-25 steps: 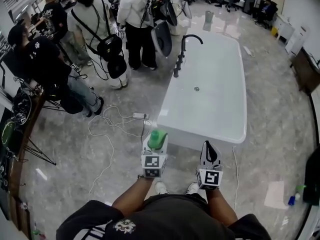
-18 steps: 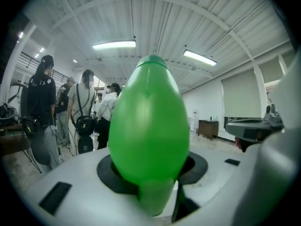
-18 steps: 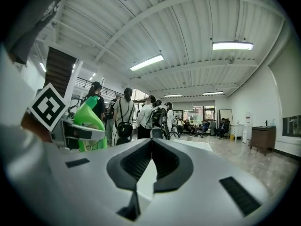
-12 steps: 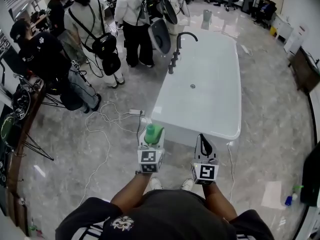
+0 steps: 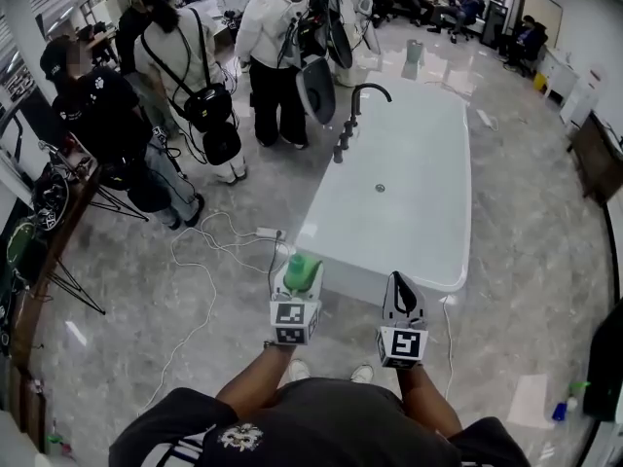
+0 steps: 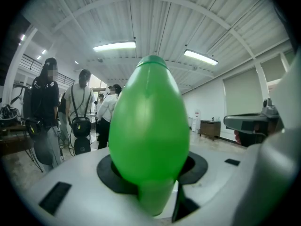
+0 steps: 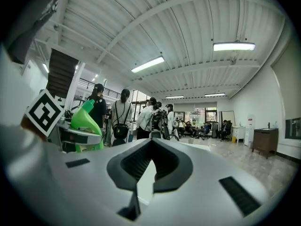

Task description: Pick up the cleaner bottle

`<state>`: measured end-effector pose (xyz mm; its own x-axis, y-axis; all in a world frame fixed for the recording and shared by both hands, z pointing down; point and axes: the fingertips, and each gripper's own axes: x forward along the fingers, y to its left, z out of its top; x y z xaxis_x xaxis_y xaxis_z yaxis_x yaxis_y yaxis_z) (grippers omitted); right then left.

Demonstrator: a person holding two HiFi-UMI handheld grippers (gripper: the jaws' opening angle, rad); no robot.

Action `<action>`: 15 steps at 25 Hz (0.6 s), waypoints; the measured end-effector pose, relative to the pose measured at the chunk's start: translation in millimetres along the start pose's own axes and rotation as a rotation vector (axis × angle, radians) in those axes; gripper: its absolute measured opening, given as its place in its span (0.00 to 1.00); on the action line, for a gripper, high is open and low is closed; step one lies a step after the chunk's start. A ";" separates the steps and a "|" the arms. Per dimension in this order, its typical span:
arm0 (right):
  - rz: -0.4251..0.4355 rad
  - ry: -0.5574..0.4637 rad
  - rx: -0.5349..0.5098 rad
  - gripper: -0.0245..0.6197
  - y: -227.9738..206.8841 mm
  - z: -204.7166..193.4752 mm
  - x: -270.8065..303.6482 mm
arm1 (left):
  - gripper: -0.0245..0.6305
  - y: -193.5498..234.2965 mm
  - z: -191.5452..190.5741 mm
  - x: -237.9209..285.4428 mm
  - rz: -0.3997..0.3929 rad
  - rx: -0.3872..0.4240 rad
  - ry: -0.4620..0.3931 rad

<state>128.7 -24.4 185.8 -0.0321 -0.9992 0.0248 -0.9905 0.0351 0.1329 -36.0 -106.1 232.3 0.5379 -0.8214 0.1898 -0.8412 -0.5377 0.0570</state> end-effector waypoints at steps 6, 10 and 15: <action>-0.007 -0.002 0.005 0.06 -4.2 -0.1 3.3 | 0.31 -1.0 7.3 0.1 0.001 0.006 -0.015; -0.006 -0.001 0.012 0.06 -4.3 -2.3 1.1 | 0.31 -1.9 5.8 -2.1 0.009 0.000 -0.010; -0.019 0.004 0.026 0.06 -7.1 -2.2 -0.5 | 0.31 -3.5 4.5 -6.3 0.007 -0.003 -0.008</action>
<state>136.1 -24.0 187.0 -0.0126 -0.9996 0.0262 -0.9941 0.0153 0.1074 -36.2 -99.9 226.5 0.5324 -0.8266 0.1825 -0.8451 -0.5313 0.0587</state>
